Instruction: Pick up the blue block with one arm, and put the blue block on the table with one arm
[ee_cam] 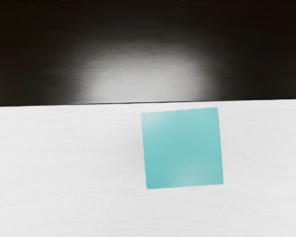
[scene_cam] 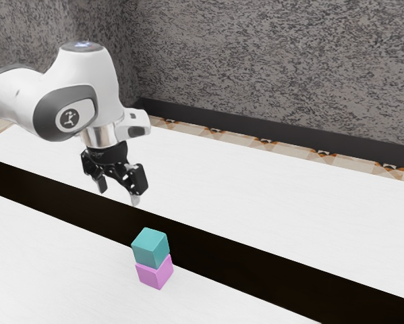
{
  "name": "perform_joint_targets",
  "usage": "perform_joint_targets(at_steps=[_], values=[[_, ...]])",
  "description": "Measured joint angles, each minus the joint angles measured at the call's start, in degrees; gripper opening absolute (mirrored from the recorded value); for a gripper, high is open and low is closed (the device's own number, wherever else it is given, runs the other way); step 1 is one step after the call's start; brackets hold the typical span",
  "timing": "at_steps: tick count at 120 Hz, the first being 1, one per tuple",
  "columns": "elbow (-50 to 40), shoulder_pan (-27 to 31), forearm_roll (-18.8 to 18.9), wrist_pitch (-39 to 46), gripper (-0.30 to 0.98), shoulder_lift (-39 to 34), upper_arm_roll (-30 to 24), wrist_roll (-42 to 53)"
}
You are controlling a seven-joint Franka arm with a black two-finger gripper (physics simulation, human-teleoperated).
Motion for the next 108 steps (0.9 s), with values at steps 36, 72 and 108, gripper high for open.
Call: perform_joint_targets(at_steps=[36,72,108], values=[[-3.9,-0.8,-1.0,9.3,0.69,7.0,-0.1,-2.6],[-6.1,-2.9,-1.0,13.0,0.69,10.5,-0.1,-5.1],[-5.7,-2.7,-0.6,15.8,0.69,14.9,0.1,-6.7]])
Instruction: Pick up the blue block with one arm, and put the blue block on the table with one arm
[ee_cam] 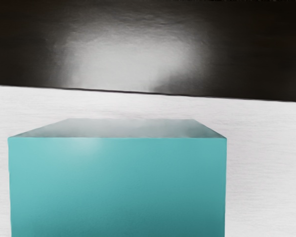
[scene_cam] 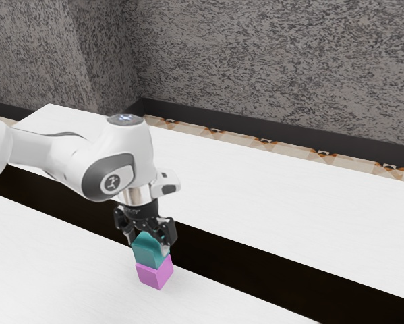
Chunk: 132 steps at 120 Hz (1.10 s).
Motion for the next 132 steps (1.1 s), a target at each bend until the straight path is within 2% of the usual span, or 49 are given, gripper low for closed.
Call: perform_joint_targets(at_steps=[32,52,72,110,132], values=[[1.4,0.9,1.2,1.3,0.68,4.0,0.4,-0.8],[1.5,1.6,1.4,1.8,0.43,4.3,0.4,-1.1],[2.8,1.6,1.8,2.0,0.36,4.0,0.5,-1.5],[3.1,-5.6,2.8,2.0,0.33,4.2,11.5,-1.9],[3.0,-1.9,3.8,1.7,0.33,4.2,15.7,-1.7]])
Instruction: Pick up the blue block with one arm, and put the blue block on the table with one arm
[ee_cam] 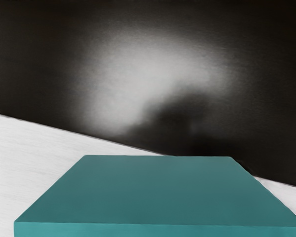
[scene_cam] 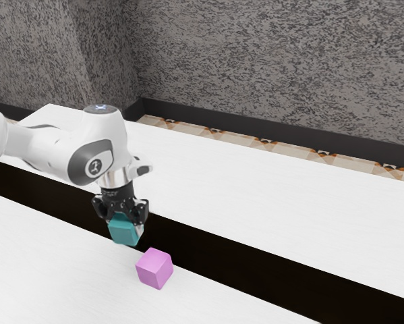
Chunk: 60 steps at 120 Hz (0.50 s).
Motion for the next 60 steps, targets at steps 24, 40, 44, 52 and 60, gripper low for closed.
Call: perform_joint_targets(at_steps=[24,40,44,52,60], values=[[0.2,9.5,0.4,-0.1,0.33,4.8,0.6,0.4],[1.7,7.6,0.5,-0.1,0.36,8.6,0.5,0.6],[2.1,7.5,0.4,-0.1,0.4,8.8,0.5,0.8],[2.4,7.5,0.2,-0.1,0.46,9.0,0.5,1.2],[2.6,7.6,0.1,-0.1,0.52,8.9,0.5,1.5]])
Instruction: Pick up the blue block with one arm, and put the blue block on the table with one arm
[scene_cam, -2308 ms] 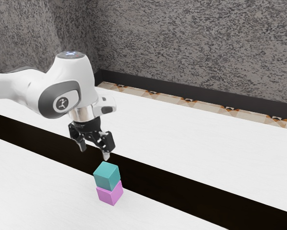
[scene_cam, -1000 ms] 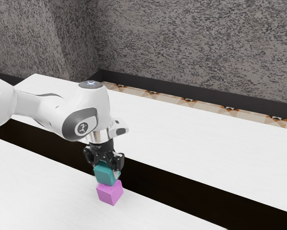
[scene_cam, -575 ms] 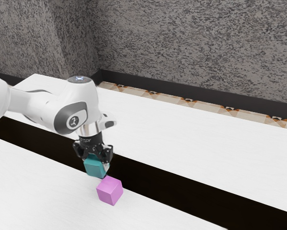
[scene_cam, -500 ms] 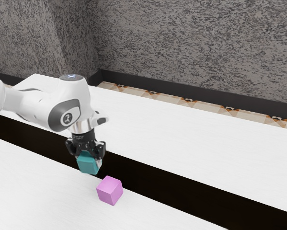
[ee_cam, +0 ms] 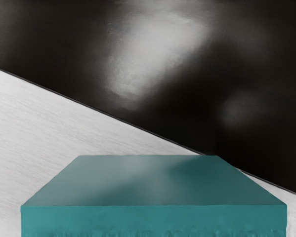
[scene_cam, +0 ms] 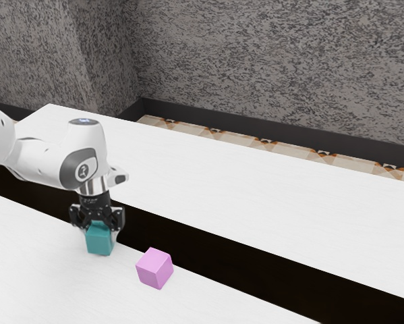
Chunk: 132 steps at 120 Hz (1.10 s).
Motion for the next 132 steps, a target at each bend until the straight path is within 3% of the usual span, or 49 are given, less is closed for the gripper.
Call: perform_joint_targets(at_steps=[34,60,100,132], values=[[4.5,0.4,0.6,-4.4,0.64,-6.4,0.4,1.1],[17.4,0.2,1.3,-15.9,0.67,-8.4,-0.1,2.4],[36.0,-6.4,3.9,-34.8,0.68,-9.7,-0.2,4.8],[36.1,-12.5,5.6,-40.8,0.69,-9.8,-0.1,5.8]])
